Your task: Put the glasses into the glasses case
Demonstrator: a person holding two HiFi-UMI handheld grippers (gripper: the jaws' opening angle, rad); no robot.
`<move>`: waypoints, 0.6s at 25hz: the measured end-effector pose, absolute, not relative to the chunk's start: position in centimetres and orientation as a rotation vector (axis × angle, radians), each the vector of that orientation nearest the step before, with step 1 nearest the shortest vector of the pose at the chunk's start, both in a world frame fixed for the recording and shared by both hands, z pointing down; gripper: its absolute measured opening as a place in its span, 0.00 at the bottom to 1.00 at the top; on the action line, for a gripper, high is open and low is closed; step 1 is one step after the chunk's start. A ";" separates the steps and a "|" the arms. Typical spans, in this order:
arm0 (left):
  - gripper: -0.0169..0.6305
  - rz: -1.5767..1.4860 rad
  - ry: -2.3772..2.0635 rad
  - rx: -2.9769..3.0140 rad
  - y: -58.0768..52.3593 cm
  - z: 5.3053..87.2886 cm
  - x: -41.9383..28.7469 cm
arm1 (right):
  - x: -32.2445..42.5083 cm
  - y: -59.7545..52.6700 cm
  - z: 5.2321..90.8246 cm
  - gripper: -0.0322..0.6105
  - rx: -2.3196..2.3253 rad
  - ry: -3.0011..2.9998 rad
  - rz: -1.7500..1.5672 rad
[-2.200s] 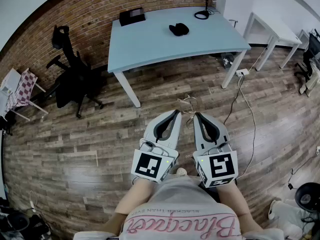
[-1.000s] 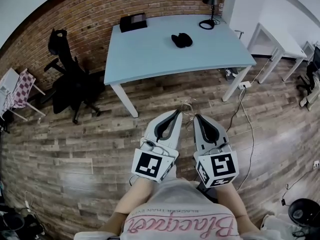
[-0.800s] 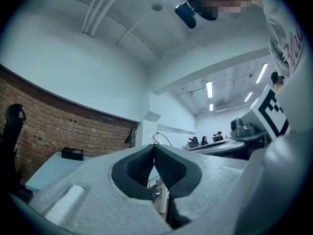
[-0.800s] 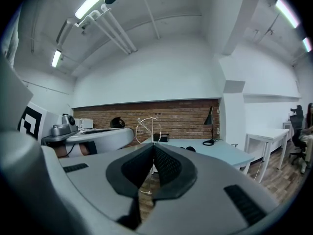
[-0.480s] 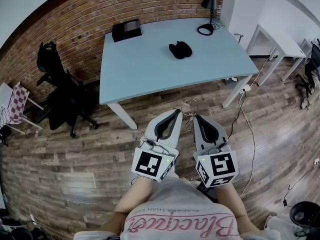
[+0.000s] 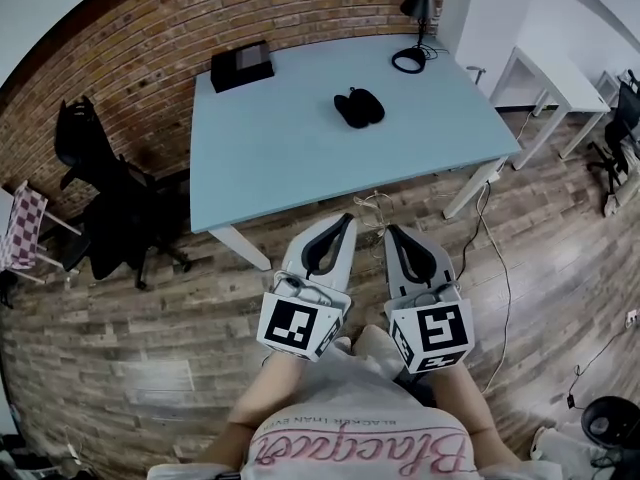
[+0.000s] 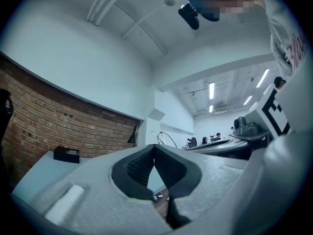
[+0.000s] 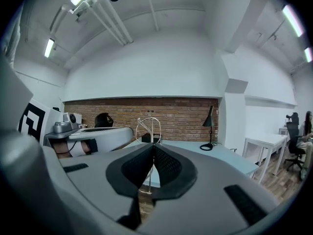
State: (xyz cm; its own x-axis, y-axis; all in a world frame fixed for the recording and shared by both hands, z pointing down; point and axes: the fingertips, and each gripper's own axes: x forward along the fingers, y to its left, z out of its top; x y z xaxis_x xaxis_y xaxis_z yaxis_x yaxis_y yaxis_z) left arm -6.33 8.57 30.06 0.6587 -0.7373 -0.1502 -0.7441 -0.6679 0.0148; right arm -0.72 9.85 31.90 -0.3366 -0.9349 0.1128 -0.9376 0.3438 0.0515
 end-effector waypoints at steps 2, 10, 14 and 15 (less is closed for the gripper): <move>0.04 0.220 1.263 -2.827 7.7 30.4 -6.2 | -0.4 9.1 32.2 0.07 1.731 -2.464 0.043; 0.04 0.171 1.287 -2.835 3.4 32.0 -5.0 | 0.9 4.3 33.7 0.07 1.712 -2.459 0.082; 0.04 0.159 1.303 -2.832 0.1 32.4 -4.0 | 1.7 1.0 34.0 0.07 1.693 -2.469 0.088; 0.04 0.156 1.309 -2.830 -0.8 32.4 -3.8 | 2.0 0.1 34.1 0.07 1.687 -2.472 0.088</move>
